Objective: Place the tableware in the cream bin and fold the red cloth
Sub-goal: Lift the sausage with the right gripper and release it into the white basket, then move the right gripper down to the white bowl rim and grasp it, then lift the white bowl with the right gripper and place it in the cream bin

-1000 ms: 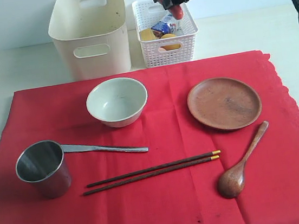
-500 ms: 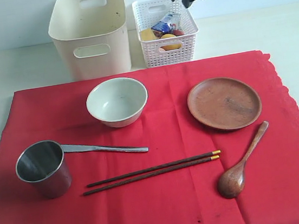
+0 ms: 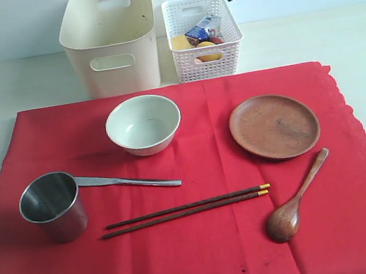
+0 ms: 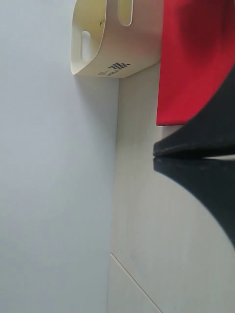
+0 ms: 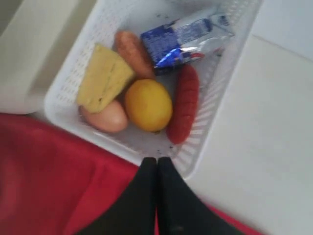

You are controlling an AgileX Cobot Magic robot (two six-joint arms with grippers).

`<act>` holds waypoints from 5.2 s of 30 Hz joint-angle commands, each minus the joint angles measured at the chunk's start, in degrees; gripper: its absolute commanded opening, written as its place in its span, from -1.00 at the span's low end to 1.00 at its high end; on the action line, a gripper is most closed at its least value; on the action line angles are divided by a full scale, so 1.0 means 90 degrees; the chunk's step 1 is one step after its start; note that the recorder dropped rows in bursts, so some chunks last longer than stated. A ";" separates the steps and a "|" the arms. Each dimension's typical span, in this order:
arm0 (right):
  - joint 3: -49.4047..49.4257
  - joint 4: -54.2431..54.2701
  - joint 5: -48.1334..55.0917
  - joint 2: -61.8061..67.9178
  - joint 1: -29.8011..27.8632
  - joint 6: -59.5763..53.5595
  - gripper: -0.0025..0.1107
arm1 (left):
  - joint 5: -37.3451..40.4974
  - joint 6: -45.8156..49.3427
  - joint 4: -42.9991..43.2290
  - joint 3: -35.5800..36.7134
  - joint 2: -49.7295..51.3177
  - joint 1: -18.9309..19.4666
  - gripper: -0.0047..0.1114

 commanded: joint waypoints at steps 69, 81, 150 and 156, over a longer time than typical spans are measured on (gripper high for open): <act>0.3830 0.2223 -0.3185 -0.0093 0.1519 -0.2289 -0.96 | -0.0012 0.0024 0.0040 0.0015 -0.0024 0.0007 -0.91; 0.3830 0.2362 -0.3231 -0.0093 0.1519 -0.2274 -0.96 | -0.0012 0.0024 0.0040 0.0015 -0.0024 0.0007 -0.91; 0.1244 0.4290 -0.6010 0.0699 0.1440 -0.3099 -0.32 | -0.0012 0.0024 0.0040 0.0015 -0.0024 0.0007 -0.91; 0.1244 0.4290 -0.5571 0.0687 0.1440 -0.3099 0.01 | -0.0012 0.0024 0.0040 0.0015 -0.0024 0.0007 -0.91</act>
